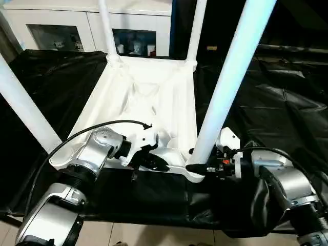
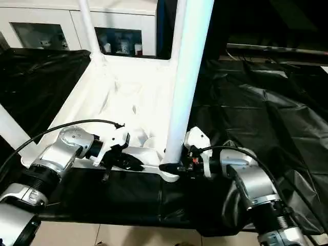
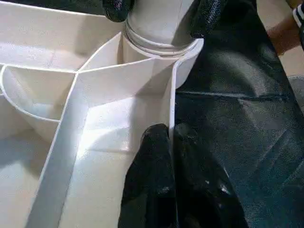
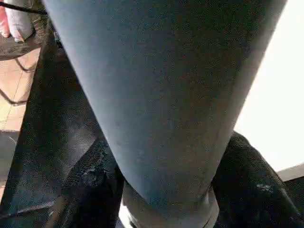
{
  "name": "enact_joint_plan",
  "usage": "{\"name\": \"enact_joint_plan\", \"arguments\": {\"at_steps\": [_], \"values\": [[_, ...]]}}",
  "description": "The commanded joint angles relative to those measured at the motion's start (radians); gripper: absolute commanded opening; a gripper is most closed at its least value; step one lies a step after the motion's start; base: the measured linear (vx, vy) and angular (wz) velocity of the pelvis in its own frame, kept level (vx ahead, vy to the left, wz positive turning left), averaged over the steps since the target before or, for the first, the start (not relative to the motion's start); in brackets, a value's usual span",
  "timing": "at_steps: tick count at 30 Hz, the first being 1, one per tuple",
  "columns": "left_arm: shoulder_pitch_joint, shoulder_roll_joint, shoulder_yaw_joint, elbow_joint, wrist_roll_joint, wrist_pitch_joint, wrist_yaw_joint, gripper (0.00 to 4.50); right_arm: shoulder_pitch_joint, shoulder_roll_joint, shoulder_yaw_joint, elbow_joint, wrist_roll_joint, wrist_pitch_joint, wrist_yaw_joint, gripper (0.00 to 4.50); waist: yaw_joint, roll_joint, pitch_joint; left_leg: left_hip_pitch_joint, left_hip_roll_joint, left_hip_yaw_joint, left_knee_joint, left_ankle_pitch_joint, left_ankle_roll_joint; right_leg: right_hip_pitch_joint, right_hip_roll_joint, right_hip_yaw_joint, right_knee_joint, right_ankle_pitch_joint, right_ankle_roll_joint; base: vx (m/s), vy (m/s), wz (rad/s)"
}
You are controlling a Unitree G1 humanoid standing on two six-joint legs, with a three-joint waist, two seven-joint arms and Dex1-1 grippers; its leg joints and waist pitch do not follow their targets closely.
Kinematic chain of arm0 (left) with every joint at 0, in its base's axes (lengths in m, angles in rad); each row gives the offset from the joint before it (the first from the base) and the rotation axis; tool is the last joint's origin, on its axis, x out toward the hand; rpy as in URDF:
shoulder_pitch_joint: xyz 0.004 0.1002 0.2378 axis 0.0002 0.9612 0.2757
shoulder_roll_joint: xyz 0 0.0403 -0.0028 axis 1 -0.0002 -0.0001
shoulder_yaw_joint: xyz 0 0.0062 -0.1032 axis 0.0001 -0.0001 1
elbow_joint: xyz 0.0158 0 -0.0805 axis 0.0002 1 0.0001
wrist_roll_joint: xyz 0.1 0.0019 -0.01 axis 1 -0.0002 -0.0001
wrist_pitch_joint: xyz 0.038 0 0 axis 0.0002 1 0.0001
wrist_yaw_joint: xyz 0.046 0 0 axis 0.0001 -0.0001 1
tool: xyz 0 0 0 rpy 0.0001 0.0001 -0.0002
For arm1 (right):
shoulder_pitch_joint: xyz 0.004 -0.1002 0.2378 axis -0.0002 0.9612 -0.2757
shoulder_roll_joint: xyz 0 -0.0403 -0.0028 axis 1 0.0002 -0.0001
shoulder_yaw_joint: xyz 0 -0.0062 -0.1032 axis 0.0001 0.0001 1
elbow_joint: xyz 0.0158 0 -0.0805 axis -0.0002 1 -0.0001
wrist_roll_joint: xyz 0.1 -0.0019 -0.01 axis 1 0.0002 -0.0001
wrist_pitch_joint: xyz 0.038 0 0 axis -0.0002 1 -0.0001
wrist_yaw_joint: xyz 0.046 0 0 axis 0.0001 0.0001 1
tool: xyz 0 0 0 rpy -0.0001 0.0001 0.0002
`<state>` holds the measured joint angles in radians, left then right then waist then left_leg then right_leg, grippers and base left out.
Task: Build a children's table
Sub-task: Rotate leg to tighten
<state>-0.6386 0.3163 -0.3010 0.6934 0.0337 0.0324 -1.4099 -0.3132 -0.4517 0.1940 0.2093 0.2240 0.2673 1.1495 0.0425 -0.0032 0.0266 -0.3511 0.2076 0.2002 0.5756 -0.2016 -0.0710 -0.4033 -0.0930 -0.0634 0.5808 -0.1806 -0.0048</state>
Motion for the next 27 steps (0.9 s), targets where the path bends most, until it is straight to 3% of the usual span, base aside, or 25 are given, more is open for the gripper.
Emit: {"name": "enact_joint_plan", "arguments": {"at_steps": [1,4,7,9,11,12,14,15,16,18,22,24,25,27], "values": [[-0.003,-0.029,0.006,0.022,-0.007,0.003,0.067,0.0,0.006,0.02,0.012,0.0,0.02,0.03,-0.004,2.14,0.001,-0.009,-0.044,0.002,0.029,-0.007,-0.061,-0.138,0.085,0.052,-0.045,0.038,-0.045,-0.08,-0.265,0.0,0.0,0.0],[-0.012,-0.049,0.018,0.039,0.004,0.002,0.125,0.0,0.004,0.042,0.006,0.034,-0.002,0.017,-0.057,2.08,-0.002,-0.012,-0.04,0.001,0.026,-0.008,-0.063,-0.187,0.066,0.049,-0.048,0.039,-0.056,-0.182,-0.241,0.0,0.0,0.0],[-0.05,-0.117,0.052,0.107,0.033,0.003,0.345,0.0,-0.033,0.138,-0.058,0.184,-0.081,-0.033,-0.343,2.03,-0.014,-0.015,-0.033,0.004,0.021,-0.01,-0.066,-0.245,0.026,0.038,-0.048,0.038,-0.074,-0.349,-0.191,-0.019,-0.003,-0.01],[-0.065,-0.151,0.065,0.132,0.044,0.005,0.444,0.0,-0.05,0.182,-0.098,0.239,-0.09,-0.045,-0.463,2.01,-0.025,-0.017,-0.034,-0.001,0.016,-0.018,-0.069,-0.262,-0.001,0.042,-0.049,0.034,-0.08,-0.443,-0.152,-0.059,-0.006,-0.05],[-0.08,-0.196,0.08,0.156,0.044,0.017,0.537,0.0,-0.064,0.238,-0.144,0.277,-0.085,-0.035,-0.6,1.99,-0.028,-0.02,-0.036,-0.004,0.016,-0.02,-0.07,-0.256,0.003,0.044,-0.049,0.034,-0.084,-0.456,-0.132,0.0,0.0,0.0],[-0.09,-0.229,0.088,0.169,0.045,0.023,0.601,0.0,-0.074,0.28,-0.178,0.306,-0.08,-0.035,-0.702,1.98,-0.031,-0.019,-0.036,0.007,0.014,-0.016,-0.065,-0.269,0.014,0.031,-0.046,0.036,-0.092,-0.465,-0.131,0.0,0.0,0.0],[-0.097,-0.257,0.092,0.18,0.047,0.024,0.651,0.0,-0.082,0.314,-0.204,0.328,-0.079,-0.037,-0.783,1.98,-0.031,-0.019,-0.04,0.001,0.015,-0.018,-0.066,-0.237,0.019,0.038,-0.046,0.035,-0.086,-0.419,-0.139,0.0,0.0,0.0],[-0.103,-0.294,0.09,0.19,0.052,0.016,0.705,0.0,-0.092,0.357,-0.229,0.352,-0.086,-0.068,-0.88,1.98,-0.031,-0.012,-0.042,-0.003,0.017,-0.018,-0.067,-0.215,0.022,0.04,-0.044,0.036,-0.081,-0.367,-0.148,0.0,0.0,0.0],[-0.103,-0.294,0.09,0.19,0.052,0.016,0.705,0.0,-0.092,0.357,-0.229,0.352,-0.086,-0.068,-0.88,1.98,-0.033,-0.013,-0.042,-0.001,0.017,-0.015,-0.065,-0.211,0.023,0.037,-0.043,0.037,-0.079,-0.337,-0.156,0.0,0.0,0.0],[-0.107,-0.348,0.085,0.206,0.06,0.0,0.741,0.0,-0.109,0.413,-0.23,0.385,-0.112,-0.107,-0.939,1.98,-0.033,-0.013,-0.047,-0.006,0.016,-0.016,-0.064,-0.173,0.031,0.046,-0.042,0.035,-0.066,-0.229,-0.186,0.0,0.0,0.0],[-0.103,-0.361,0.067,0.207,0.07,-0.01,0.731,0.0,-0.118,0.43,-0.216,0.401,-0.133,-0.139,-0.953,1.98,-0.031,-0.012,-0.053,-0.006,0.016,-0.013,-0.057,-0.114,0.072,0.052,-0.041,0.036,-0.051,-0.08,-0.231,0.015,0.004,0.0],[-0.088,-0.361,0.05,0.2,0.074,-0.016,0.698,0.0,-0.123,0.441,-0.189,0.403,-0.151,-0.167,-0.952,1.98,-0.031,-0.009,-0.049,-0.004,0.017,-0.011,-0.058,-0.133,0.086,0.052,-0.043,0.036,-0.055,-0.087,-0.241,0.0,0.0,0.0],[-0.087,-0.361,0.049,0.2,0.073,-0.017,0.696,0.0,-0.123,0.444,-0.189,0.404,-0.149,-0.169,-0.95,2.32,-0.032,-0.011,-0.047,-0.003,0.016,-0.01,-0.059,-0.161,0.083,0.052,-0.044,0.036,-0.06,-0.128,-0.238,0.0,0.0,0.0],[-0.084,-0.355,0.045,0.202,0.072,-0.017,0.688,0.0,-0.129,0.448,-0.194,0.409,-0.145,-0.185,-0.936,2.53,-0.033,-0.01,-0.045,-0.002,0.018,-0.011,-0.062,-0.188,0.073,0.051,-0.044,0.036,-0.065,-0.181,-0.226,0.0,0.0,0.0]]}}
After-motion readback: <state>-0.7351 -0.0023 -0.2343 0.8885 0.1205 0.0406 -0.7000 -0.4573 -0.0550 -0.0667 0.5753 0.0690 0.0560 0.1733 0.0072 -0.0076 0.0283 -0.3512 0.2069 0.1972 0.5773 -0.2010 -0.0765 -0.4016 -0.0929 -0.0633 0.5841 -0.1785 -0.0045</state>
